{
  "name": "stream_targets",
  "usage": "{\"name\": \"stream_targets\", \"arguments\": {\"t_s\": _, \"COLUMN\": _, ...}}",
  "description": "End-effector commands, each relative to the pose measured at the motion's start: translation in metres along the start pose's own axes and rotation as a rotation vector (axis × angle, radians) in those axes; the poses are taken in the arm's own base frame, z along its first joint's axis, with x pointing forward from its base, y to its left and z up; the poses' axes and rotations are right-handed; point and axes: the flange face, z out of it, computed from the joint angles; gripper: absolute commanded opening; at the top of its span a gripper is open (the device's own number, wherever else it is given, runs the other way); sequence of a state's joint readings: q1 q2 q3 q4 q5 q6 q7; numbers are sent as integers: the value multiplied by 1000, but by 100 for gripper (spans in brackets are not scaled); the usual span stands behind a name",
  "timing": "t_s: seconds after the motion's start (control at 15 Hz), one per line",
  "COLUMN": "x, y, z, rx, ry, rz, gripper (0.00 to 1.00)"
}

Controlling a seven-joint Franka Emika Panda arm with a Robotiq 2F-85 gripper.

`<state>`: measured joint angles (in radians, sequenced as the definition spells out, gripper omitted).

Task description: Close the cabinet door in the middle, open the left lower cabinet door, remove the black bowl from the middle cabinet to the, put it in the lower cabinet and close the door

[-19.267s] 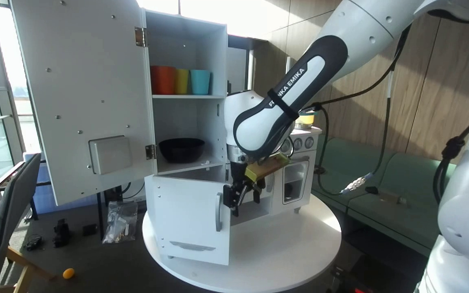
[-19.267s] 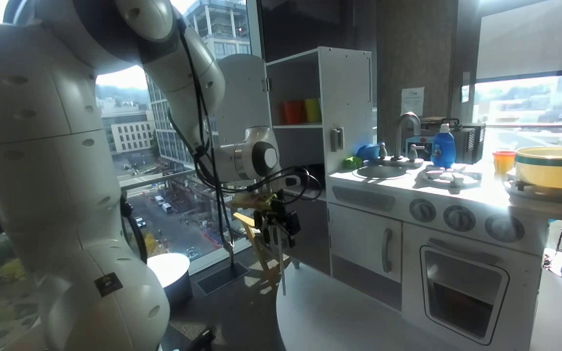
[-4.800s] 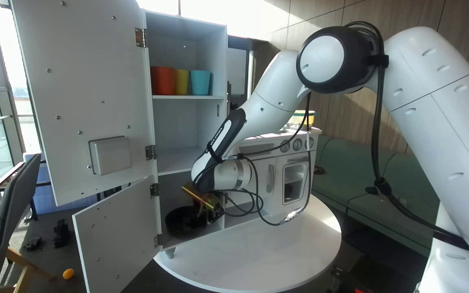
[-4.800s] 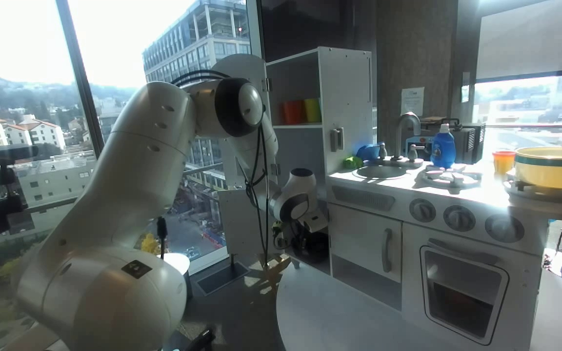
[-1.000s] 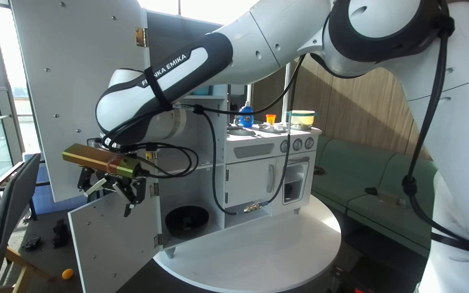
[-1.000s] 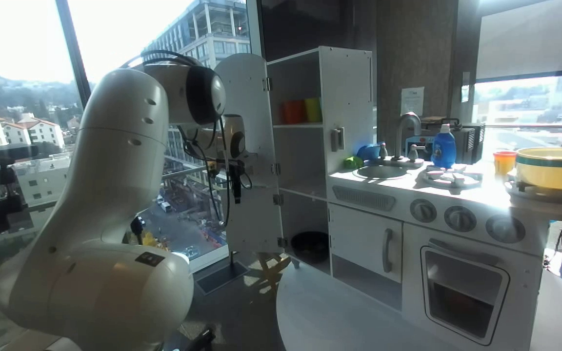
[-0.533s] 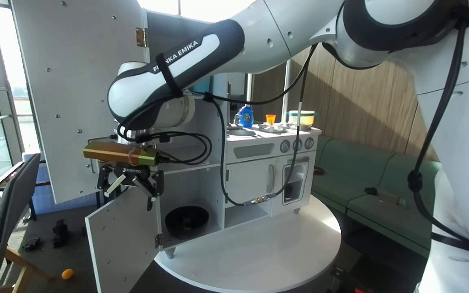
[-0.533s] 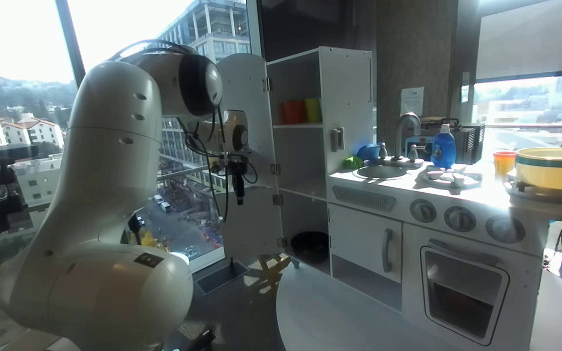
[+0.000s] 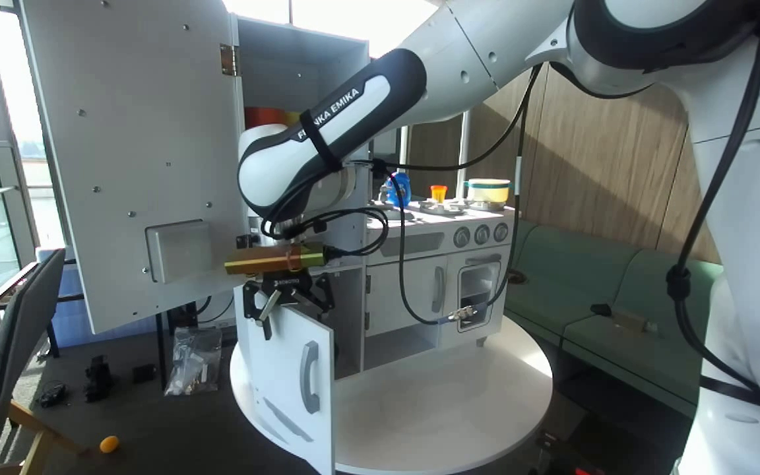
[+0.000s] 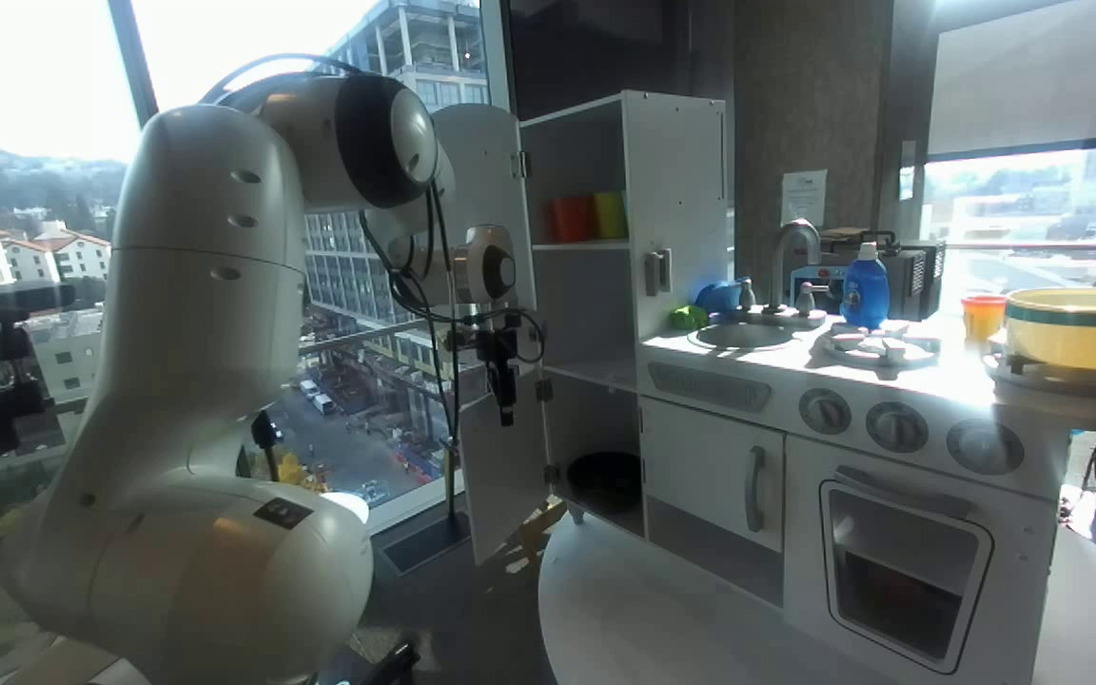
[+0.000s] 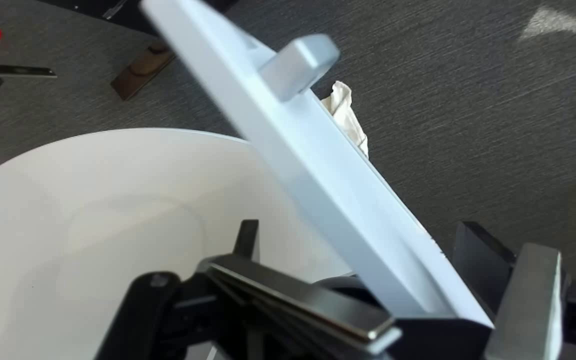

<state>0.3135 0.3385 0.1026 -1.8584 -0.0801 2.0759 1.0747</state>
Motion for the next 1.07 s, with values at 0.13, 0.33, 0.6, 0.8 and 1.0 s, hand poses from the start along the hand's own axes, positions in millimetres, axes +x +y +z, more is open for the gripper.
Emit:
{"name": "stream_targets", "arguments": {"t_s": 0.13, "x": 28, "y": 61, "z": -18, "rx": -190, "ry": 237, "rz": -9, "gripper": 100}}
{"name": "stream_targets", "arguments": {"t_s": 0.33, "x": 24, "y": 58, "z": -17, "rx": -205, "ry": 361, "rz": -101, "gripper": 100}}
{"name": "stream_targets", "arguments": {"t_s": 0.6, "x": 22, "y": 58, "z": -11, "rx": -231, "ry": 512, "rz": -205, "gripper": 100}}
{"name": "stream_targets", "arguments": {"t_s": 0.8, "x": 23, "y": 63, "z": -13, "rx": -217, "ry": 608, "rz": -279, "gripper": 100}}
{"name": "stream_targets", "arguments": {"t_s": 1.0, "x": 34, "y": 69, "z": -17, "rx": -183, "ry": 664, "rz": -312, "gripper": 100}}
